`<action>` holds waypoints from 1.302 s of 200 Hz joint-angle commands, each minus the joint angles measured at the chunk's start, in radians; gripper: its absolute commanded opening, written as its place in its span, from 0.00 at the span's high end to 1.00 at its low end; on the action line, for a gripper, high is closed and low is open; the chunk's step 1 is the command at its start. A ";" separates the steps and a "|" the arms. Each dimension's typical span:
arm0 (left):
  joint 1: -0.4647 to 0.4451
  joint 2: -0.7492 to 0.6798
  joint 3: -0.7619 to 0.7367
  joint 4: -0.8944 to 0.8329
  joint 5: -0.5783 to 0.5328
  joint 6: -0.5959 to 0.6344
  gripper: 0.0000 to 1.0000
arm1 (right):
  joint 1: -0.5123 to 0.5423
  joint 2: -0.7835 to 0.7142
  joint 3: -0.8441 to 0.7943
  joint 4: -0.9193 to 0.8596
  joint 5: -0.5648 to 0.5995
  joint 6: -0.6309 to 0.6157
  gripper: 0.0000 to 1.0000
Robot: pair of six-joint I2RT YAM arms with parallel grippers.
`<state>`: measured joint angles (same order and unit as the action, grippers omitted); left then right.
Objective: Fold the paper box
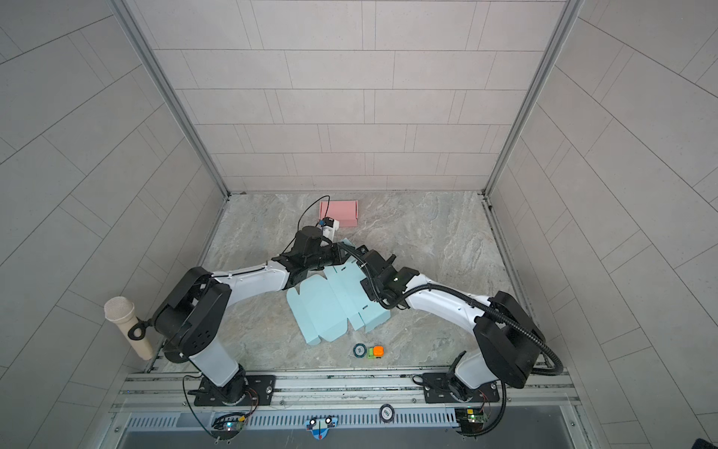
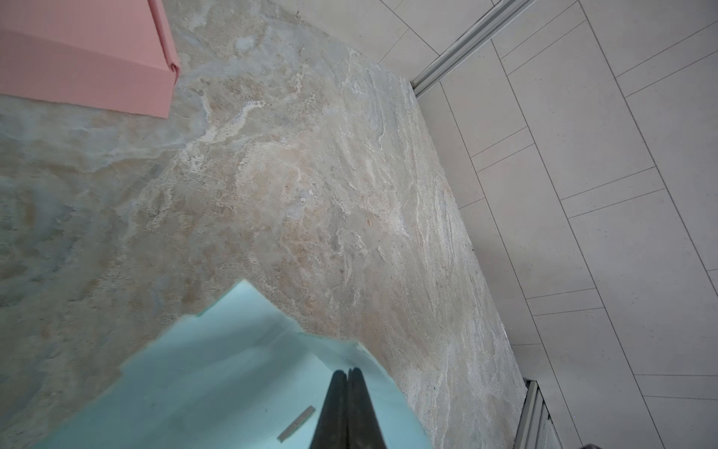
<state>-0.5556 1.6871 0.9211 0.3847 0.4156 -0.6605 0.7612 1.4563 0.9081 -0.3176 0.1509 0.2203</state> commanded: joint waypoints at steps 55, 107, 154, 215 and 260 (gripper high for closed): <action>0.098 0.047 0.117 -0.059 0.036 0.040 1.00 | 0.021 -0.046 -0.033 0.042 0.016 -0.029 1.00; 0.095 0.138 0.265 -0.133 0.087 0.081 1.00 | 0.031 -0.039 -0.032 0.051 0.017 -0.038 1.00; 0.069 0.135 0.285 -0.221 0.090 0.145 1.00 | 0.032 -0.036 -0.033 0.057 0.019 -0.038 1.00; 0.030 0.099 0.290 -0.355 0.068 0.252 1.00 | 0.032 -0.027 -0.030 0.059 0.023 -0.037 1.00; 0.010 0.053 0.254 -0.385 0.068 0.286 0.99 | 0.032 -0.019 -0.026 0.055 0.027 -0.037 1.00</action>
<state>-0.5190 1.7969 1.1900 0.0360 0.4633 -0.4194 0.7872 1.4399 0.8764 -0.2848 0.1627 0.1944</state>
